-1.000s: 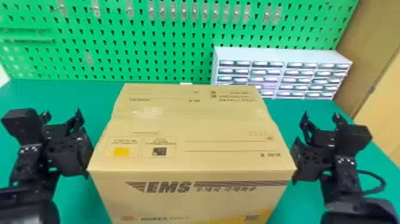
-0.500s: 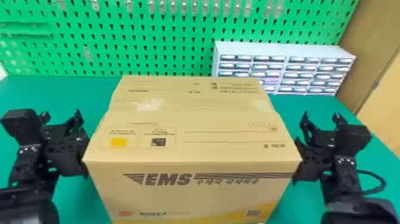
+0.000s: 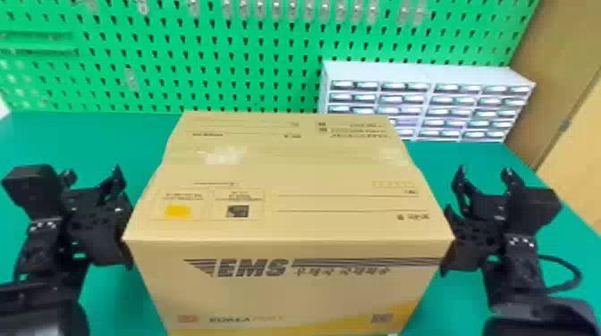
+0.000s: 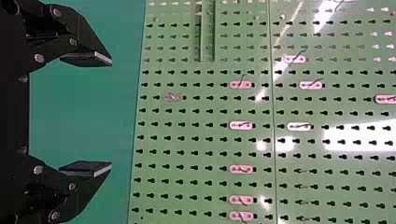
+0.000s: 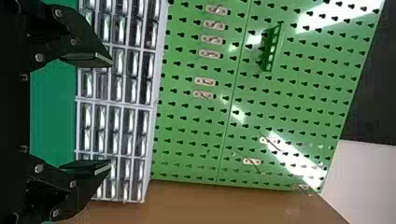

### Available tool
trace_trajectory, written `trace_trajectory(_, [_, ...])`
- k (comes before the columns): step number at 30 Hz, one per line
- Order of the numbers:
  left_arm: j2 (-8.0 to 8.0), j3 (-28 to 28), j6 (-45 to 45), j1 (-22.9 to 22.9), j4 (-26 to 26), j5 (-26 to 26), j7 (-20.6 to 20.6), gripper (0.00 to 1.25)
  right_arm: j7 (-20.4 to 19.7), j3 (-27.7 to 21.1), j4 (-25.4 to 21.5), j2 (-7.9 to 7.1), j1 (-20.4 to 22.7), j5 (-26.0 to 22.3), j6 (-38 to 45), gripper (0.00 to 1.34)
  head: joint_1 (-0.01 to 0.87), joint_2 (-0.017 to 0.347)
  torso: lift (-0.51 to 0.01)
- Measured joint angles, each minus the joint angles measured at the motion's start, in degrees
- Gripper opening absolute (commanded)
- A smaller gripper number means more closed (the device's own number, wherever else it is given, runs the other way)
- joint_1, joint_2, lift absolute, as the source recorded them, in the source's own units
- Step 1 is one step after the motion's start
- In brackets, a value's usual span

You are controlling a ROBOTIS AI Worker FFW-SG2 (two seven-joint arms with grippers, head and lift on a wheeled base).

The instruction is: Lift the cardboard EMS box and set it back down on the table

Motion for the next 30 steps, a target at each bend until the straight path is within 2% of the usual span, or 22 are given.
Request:
trace_trajectory(9, [0.00, 0.4, 0.0, -0.2, 0.2, 0.2, 0.0, 0.79, 0.0, -1.2, 0.3, 0.16, -0.1, 0.5, -0.5, 0.85, 0.678, -0.014, -0.093])
trace_trajectory(17, [0.00, 1.6, 0.0, -0.7, 0.9, -0.4, -0.4, 0.79, 0.0, -1.7, 0.9, -0.97, -0.8, 0.2, -0.6, 0.85, 0.678, -0.014, -0.093])
trace_trajectory(23, [0.00, 1.5, 0.0, -2.2, 2.5, -0.5, -1.8, 0.79, 0.0, 0.3, 2.7, -2.17, -2.5, -0.6, -0.7, 0.85, 0.678, -0.014, -0.093])
trace_trajectory(30, [0.00, -1.5, 0.0, -3.4, 4.0, 0.1, -2.4, 0.79, 0.1, 3.2, 4.8, -2.64, -4.5, -1.0, -1.2, 0.85, 0.678, -0.014, -0.093])
